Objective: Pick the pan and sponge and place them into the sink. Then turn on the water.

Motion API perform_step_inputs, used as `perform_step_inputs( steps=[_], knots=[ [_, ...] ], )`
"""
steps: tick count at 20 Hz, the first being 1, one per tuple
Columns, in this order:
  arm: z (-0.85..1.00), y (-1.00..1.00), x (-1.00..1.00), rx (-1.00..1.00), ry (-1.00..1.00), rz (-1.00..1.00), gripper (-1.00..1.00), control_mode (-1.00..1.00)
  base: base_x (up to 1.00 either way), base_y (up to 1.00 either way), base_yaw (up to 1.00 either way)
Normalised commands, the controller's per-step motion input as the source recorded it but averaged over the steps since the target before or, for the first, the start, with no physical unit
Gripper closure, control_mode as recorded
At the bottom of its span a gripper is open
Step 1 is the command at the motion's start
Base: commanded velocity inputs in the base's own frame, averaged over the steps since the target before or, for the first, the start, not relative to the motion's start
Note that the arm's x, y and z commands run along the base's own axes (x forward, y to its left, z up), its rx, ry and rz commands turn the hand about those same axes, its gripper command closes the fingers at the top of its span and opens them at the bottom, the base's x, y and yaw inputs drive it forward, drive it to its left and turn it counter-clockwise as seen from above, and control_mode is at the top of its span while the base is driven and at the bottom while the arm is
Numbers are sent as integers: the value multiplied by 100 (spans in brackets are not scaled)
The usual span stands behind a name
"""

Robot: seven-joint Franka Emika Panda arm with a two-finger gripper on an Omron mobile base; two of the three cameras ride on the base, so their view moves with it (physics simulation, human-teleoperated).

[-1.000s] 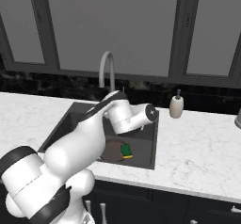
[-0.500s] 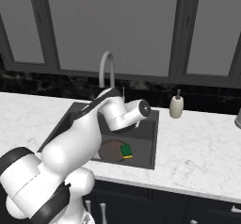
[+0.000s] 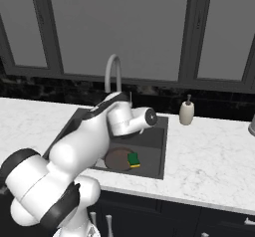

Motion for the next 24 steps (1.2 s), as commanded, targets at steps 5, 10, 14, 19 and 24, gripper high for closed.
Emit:
perform_step_inputs(
  steps=[5, 10, 14, 19, 24],
  knots=[
    [0, 0, 48, 12, 0, -3, -100, -100, 0, 0, 0],
    [-3, 0, 33, 5, 0, -2, -100, -100, 0, 0, 0],
    [-1, -6, 21, 8, 0, 0, -100, -100, 0, 0, 0],
    [-1, -4, 29, 10, 0, 0, -100, -100, 0, 0, 0],
    [-13, 0, 47, 1, 0, -2, -100, -100, 0, 0, 0]
  ],
)
